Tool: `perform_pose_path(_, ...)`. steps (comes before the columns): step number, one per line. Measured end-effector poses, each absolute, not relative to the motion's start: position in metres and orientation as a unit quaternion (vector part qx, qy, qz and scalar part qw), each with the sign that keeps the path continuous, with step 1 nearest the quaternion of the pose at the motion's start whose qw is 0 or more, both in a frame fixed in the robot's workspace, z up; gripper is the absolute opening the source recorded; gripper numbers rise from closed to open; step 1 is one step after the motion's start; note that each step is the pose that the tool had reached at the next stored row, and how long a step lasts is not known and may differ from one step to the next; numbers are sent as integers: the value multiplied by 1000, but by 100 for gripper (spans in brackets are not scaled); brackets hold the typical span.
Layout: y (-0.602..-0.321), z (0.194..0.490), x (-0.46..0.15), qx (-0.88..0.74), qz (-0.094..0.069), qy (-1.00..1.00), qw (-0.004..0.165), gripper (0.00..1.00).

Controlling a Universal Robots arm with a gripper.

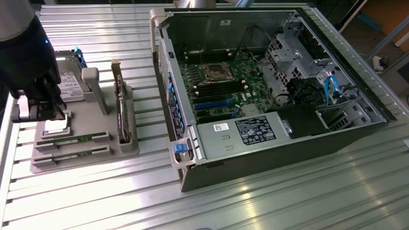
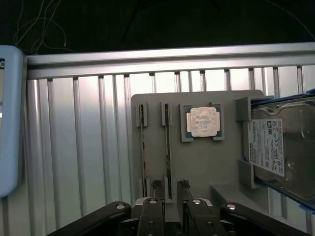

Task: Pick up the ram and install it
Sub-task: 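Pick up the ram and move it above insertion slot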

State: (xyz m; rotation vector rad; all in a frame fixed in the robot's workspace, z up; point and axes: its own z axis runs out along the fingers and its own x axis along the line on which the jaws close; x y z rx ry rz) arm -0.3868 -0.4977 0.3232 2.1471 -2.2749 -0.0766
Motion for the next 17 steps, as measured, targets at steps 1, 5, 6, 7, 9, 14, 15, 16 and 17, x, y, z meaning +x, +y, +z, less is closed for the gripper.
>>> perform_pose_path(1, -498, 320, -387, 686, -24, -727, 6, 25)
perform_pose_path(5, -500, 312, -387, 686, -24, -727, 6, 25)
perform_pose_path(6, -500, 310, -387, 686, -24, -727, 6, 25)
perform_pose_path(7, -500, 309, -387, 686, -24, -727, 6, 25)
perform_pose_path(9, -501, 305, -387, 686, -24, -727, 6, 25)
perform_pose_path(14, -502, 298, -387, 686, -24, -727, 6, 25)
perform_pose_path(15, -502, 297, -387, 686, -24, -727, 6, 25)
perform_pose_path(16, -502, 297, -387, 686, -24, -727, 6, 25)
perform_pose_path(17, -502, 297, -387, 686, -24, -727, 6, 25)
